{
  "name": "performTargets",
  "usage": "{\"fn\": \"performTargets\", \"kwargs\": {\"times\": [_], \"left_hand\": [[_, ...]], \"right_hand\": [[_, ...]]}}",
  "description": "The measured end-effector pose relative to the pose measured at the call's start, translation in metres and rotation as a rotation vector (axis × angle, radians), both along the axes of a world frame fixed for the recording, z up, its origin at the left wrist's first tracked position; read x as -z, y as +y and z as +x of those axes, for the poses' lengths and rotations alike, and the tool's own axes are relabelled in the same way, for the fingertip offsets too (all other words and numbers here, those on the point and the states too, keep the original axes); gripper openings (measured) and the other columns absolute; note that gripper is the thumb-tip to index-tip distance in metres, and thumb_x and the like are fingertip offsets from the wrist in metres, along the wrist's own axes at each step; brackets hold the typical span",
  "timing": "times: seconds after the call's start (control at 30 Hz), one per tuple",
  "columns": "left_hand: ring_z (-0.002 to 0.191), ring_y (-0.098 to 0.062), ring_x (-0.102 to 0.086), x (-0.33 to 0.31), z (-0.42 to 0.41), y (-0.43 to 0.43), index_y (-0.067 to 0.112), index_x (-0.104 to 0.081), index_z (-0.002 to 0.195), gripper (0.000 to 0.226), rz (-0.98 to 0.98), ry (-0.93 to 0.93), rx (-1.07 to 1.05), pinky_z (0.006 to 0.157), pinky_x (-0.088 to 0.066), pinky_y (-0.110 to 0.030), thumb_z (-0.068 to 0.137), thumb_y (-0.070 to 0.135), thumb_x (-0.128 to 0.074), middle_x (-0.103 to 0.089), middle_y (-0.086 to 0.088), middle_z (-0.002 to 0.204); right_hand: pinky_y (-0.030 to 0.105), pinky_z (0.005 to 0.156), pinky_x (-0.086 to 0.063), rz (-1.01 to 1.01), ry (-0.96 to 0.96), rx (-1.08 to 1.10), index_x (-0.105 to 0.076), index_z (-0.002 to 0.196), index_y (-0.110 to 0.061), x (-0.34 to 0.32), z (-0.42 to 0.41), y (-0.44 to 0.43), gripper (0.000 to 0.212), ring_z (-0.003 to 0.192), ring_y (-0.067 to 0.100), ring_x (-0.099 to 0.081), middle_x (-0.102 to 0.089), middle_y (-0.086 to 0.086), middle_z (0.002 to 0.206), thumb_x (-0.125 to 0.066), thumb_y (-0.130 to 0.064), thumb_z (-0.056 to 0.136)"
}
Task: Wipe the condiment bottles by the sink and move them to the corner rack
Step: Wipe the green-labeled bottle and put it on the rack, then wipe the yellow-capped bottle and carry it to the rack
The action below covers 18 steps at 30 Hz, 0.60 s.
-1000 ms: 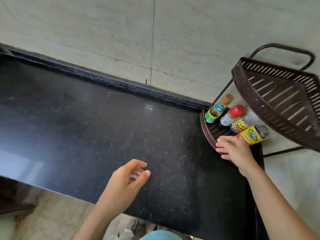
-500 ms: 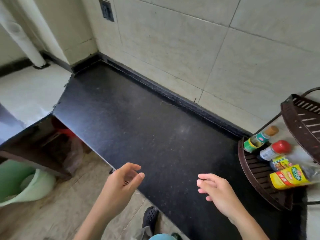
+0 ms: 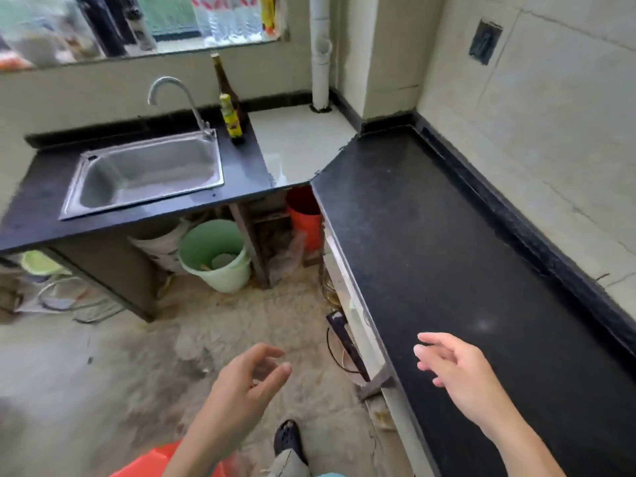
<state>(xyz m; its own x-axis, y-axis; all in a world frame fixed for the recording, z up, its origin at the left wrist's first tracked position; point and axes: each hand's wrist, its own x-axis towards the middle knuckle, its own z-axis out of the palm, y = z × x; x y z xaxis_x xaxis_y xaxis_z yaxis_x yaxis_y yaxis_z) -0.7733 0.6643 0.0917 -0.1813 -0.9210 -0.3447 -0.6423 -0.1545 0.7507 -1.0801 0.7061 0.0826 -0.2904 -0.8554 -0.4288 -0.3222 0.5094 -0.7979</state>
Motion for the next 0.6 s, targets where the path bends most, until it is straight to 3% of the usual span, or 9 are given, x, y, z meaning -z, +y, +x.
{"fn": "performTargets", "kwargs": {"times": [0.13, 0.27, 0.6], "left_hand": [[0.084, 0.0, -0.066, 0.001, 0.046, -0.038, 0.034, -0.063, 0.098, 0.012, 0.007, 0.009, -0.016, 0.075, -0.054, -0.018, 0.087, 0.039, -0.064, -0.072, 0.004, 0.089], [0.081, -0.005, -0.068, -0.001, 0.094, -0.085, 0.033, -0.063, 0.097, 0.011, -0.025, 0.035, -0.128, 0.075, -0.056, -0.026, 0.087, 0.038, -0.065, -0.072, 0.003, 0.088], [0.081, -0.006, -0.067, 0.015, 0.147, -0.167, 0.034, -0.065, 0.097, 0.012, 0.049, 0.125, -0.204, 0.077, -0.054, -0.026, 0.086, 0.039, -0.066, -0.071, -0.001, 0.086]], "right_hand": [[0.036, 0.086, -0.055, -0.005, 0.035, -0.113, -0.064, 0.111, -0.031, 0.002, 0.047, -0.06, 0.022, 0.093, 0.009, -0.067, -0.072, -0.006, 0.099, -0.063, -0.036, 0.09], [0.032, 0.085, -0.055, -0.024, 0.03, -0.209, -0.063, 0.109, -0.036, 0.0, 0.102, -0.119, 0.021, 0.092, 0.005, -0.066, -0.07, -0.01, 0.1, -0.064, -0.04, 0.088], [0.035, 0.087, -0.054, 0.056, 0.018, -0.418, -0.063, 0.111, -0.038, 0.01, 0.175, -0.236, 0.029, 0.091, 0.005, -0.068, -0.072, -0.011, 0.096, -0.067, -0.044, 0.083]]}}
